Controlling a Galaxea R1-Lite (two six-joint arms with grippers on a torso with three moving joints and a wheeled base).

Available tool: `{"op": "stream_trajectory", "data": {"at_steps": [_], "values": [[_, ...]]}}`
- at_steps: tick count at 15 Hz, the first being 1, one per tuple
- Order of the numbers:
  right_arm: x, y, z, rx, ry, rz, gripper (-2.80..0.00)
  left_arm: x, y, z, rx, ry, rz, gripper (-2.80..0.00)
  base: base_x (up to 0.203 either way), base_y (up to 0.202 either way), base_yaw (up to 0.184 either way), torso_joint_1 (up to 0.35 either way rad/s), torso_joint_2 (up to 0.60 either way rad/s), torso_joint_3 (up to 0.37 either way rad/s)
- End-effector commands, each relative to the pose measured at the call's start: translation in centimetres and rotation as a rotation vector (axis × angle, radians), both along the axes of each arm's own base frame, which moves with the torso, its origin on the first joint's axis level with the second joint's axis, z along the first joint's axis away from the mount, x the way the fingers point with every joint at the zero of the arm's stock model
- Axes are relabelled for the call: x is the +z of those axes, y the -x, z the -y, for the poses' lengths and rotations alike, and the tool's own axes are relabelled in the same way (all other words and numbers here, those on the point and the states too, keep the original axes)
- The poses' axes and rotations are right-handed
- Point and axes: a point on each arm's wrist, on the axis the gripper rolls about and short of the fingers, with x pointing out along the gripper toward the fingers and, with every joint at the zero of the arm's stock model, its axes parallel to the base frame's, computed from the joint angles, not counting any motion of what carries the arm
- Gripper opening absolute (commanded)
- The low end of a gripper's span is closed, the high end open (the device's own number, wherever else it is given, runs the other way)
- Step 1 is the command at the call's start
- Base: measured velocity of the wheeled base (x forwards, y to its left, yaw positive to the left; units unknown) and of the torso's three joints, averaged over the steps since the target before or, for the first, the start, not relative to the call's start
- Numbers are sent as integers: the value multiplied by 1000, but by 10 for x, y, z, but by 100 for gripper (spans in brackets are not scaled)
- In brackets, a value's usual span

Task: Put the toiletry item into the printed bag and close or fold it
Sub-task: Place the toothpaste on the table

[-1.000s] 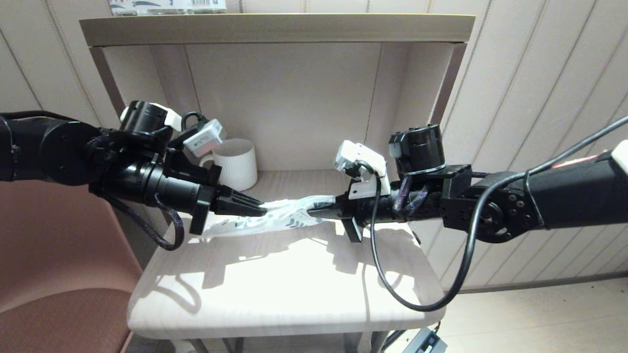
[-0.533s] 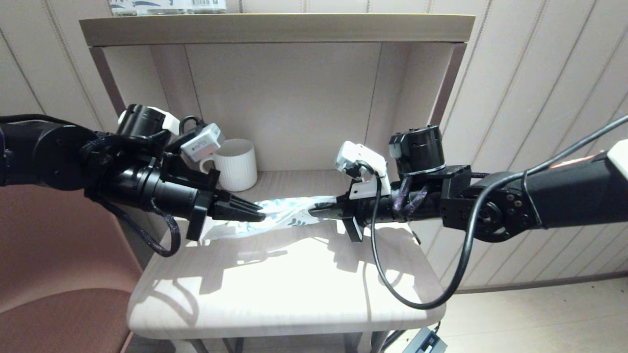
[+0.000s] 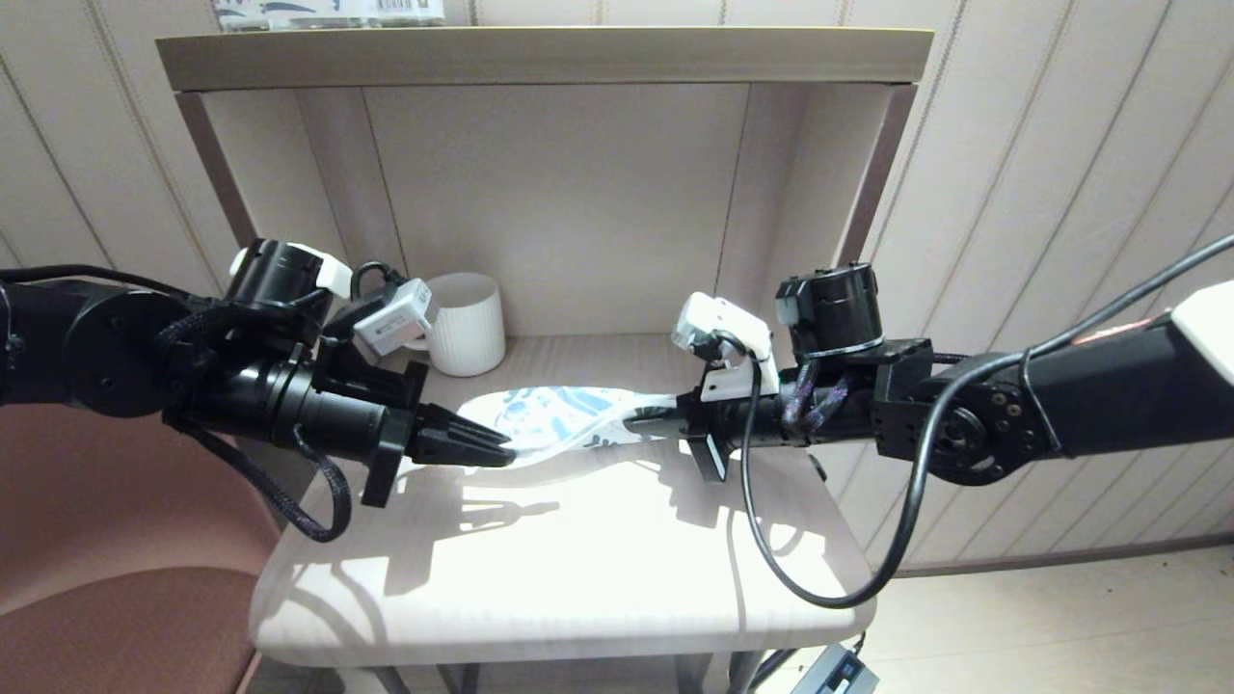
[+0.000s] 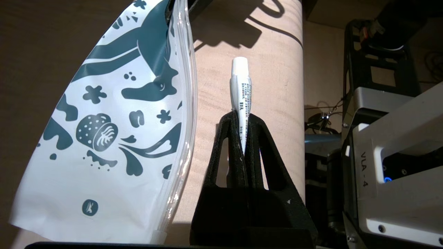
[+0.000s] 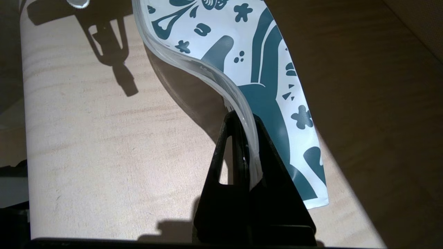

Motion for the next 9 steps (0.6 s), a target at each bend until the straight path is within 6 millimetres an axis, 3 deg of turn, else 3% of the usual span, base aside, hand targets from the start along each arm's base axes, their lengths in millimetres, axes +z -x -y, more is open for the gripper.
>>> {"op": "stream_trajectory", "data": {"at_steps": [1, 9], "values": [[-3, 3, 5, -4, 4, -4, -280, 0, 2, 7, -21, -4, 4, -280, 0, 0, 0, 0, 0, 0], [-9, 8, 28, -27, -11, 8, -280, 11, 5, 51, -87, -64, 43, -280, 0, 0, 0, 0, 0, 0]]}}
